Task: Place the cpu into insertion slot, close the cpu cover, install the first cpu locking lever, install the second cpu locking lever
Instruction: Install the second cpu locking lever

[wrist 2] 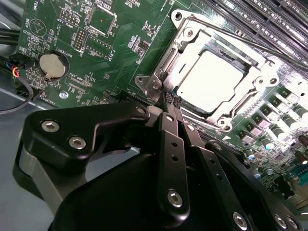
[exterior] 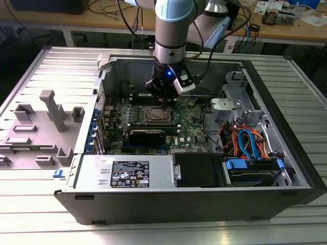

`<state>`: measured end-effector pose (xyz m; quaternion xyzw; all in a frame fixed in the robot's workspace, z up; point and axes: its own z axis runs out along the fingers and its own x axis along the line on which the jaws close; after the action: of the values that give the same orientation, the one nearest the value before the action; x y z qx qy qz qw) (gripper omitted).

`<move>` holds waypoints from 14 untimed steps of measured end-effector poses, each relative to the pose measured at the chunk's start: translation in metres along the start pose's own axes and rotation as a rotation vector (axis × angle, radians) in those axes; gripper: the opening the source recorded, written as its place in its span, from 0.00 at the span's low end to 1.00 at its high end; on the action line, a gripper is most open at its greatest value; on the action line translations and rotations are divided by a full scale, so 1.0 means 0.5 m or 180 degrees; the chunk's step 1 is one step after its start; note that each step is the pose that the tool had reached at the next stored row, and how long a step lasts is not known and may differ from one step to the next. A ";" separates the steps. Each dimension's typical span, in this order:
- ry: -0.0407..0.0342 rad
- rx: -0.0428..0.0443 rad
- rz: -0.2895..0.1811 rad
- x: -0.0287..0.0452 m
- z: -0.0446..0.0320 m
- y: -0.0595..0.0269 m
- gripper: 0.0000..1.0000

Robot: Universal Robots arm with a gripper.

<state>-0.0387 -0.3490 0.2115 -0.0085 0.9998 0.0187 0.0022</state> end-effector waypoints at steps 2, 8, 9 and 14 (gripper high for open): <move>0.0000 0.0000 -0.0001 0.000 0.000 -0.002 0.11; 0.0000 0.0000 0.0000 0.000 0.000 -0.012 0.11; 0.0000 0.0000 0.0000 0.000 -0.001 -0.016 0.11; 0.0001 0.0000 0.0000 -0.004 -0.001 -0.022 0.11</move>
<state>-0.0364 -0.3601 0.2115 -0.0084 0.9998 0.0186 0.0021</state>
